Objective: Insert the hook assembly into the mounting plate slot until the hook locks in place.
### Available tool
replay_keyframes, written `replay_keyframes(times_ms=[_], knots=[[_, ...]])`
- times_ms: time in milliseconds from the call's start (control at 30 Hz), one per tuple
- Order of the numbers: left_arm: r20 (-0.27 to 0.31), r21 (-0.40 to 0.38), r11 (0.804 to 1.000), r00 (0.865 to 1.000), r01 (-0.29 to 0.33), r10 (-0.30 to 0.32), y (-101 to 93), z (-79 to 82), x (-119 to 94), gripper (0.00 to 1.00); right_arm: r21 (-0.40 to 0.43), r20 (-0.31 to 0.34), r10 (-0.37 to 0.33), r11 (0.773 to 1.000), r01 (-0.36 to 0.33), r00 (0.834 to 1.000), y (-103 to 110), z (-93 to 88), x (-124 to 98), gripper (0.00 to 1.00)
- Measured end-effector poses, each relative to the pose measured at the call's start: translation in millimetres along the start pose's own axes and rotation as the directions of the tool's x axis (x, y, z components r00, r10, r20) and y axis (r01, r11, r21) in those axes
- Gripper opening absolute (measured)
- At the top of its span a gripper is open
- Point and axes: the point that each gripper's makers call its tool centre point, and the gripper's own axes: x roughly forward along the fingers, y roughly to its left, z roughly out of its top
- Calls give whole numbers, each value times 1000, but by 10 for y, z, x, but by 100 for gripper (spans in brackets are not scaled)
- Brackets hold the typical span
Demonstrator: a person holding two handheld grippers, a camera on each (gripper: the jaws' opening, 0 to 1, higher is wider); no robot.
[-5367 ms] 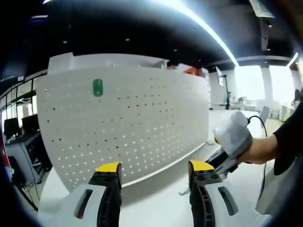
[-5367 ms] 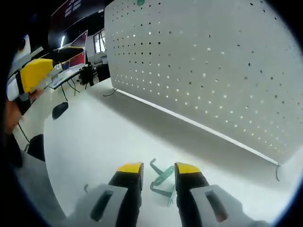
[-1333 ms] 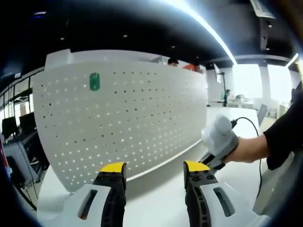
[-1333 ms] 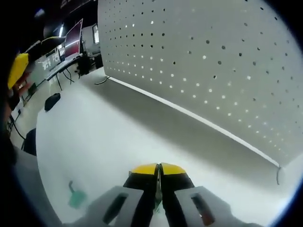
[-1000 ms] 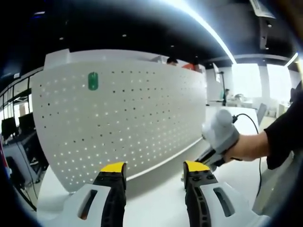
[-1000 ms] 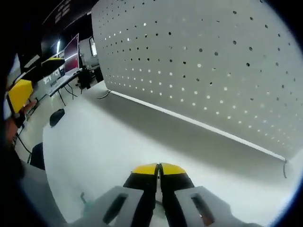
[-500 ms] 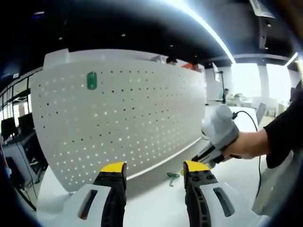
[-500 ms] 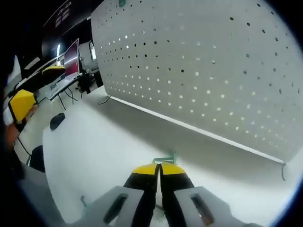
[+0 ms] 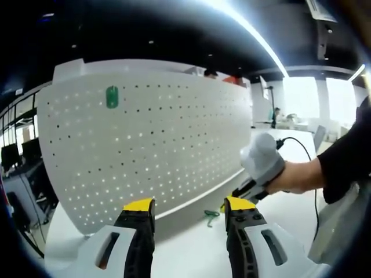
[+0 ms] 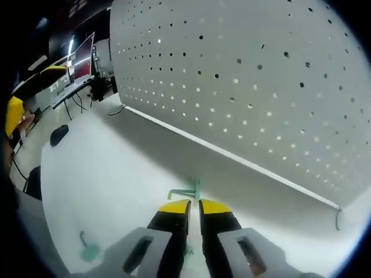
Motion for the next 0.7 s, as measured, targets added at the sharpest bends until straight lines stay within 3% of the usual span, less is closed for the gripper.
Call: replay_keyframes(times_ms=[300, 700], knots=[[-3, -4, 1000, 1000, -4, 4, 18, -12, -3, 49, -24, -44, 1, 1000, -2, 999, 6, -79, 137, 5], [-10, -8, 1000, 1000, -4, 4, 16, -35, -1, 49, -46, -34, -17, 999, 15, 999, -34, -76, 170, 2]])
